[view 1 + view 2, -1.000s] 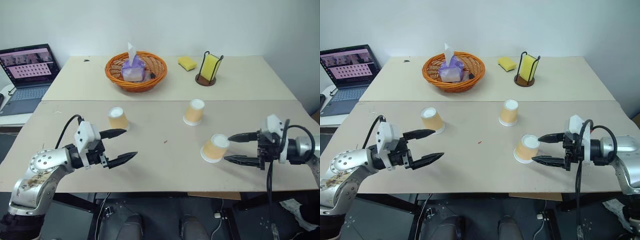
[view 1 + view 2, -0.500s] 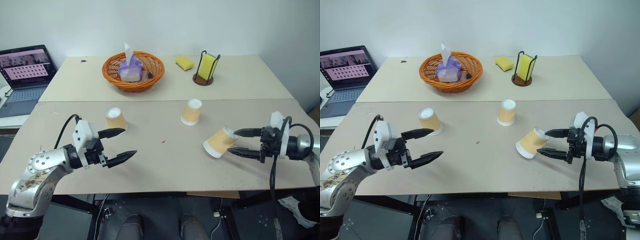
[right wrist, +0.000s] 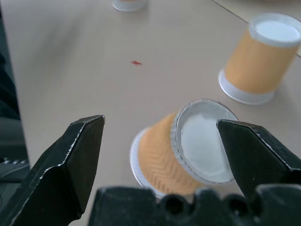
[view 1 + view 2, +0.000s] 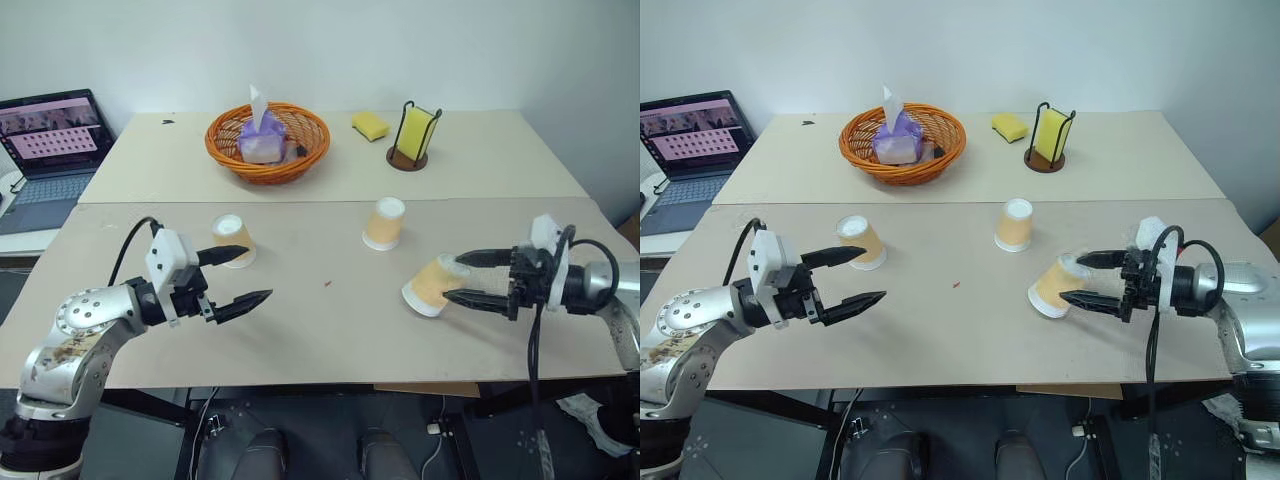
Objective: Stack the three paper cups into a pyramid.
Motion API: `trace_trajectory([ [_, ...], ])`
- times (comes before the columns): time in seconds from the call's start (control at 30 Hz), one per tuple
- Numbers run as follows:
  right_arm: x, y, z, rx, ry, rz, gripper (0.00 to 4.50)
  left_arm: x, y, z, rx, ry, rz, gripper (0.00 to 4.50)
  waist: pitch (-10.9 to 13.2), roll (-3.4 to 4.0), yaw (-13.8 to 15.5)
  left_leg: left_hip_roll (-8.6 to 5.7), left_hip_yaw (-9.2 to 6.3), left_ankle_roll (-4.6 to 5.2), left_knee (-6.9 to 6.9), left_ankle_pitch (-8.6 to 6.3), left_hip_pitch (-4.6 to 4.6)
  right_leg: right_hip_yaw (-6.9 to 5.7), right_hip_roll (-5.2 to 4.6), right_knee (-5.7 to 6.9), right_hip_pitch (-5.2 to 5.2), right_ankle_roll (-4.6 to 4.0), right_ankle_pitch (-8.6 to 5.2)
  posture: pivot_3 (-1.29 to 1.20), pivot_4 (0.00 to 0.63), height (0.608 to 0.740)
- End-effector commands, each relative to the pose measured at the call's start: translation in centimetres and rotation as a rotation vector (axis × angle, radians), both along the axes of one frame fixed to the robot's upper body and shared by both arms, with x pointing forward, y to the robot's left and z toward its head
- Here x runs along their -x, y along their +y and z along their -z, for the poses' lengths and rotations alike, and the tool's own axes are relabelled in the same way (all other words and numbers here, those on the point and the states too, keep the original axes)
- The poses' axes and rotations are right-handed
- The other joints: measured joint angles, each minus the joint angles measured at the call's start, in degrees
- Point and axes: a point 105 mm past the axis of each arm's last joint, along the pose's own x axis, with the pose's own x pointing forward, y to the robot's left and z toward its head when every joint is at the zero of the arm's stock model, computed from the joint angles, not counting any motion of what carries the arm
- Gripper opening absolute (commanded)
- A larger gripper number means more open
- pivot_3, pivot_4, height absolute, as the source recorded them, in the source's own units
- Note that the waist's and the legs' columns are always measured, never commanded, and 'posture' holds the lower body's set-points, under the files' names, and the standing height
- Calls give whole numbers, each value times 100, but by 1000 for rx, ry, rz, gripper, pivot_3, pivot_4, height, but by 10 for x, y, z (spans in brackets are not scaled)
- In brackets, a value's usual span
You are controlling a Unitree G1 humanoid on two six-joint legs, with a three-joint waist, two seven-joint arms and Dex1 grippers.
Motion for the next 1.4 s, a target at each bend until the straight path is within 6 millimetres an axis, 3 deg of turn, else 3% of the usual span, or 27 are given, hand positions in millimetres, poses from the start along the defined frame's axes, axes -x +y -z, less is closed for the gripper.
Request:
trace_trajectory([
  [0.03,10,8,-20,8,-52,-48,4476,-2,0,-12,0,-53,2,4500,0,-1,6,-1,0,0,1,0,-1,0,-1,0,0,0,0,0,150,740],
  [0.27,15,10,-22,-10,-49,-38,4476,-8,3,-17,9,-58,-10,4500,1,-2,19,-1,1,0,2,0,-1,-1,-1,-1,1,0,0,0,150,740],
  [0.43,10,-31,-5,13,-6,131,4476,-8,1,-19,17,-55,-4,4500,3,-7,48,-2,0,0,2,0,-3,-2,-2,-2,1,0,0,0,150,740],
  [0.5,12,-38,1,-2,18,155,4476,-9,1,-19,15,-54,-3,4500,3,-7,58,-3,2,0,3,0,-4,-1,-3,-3,1,0,0,0,150,740],
  [0.77,15,-11,22,-28,54,111,4476,-10,1,-20,24,-49,-6,4500,2,-7,-19,2,1,0,2,0,5,1,3,4,2,0,0,0,150,740],
  [1.4,-5,12,21,-68,-14,131,4476,-10,4,-30,47,-52,-39,4500,3,-8,-3,-1,-1,0,2,0,0,-1,0,3,0,0,0,0,150,740],
])
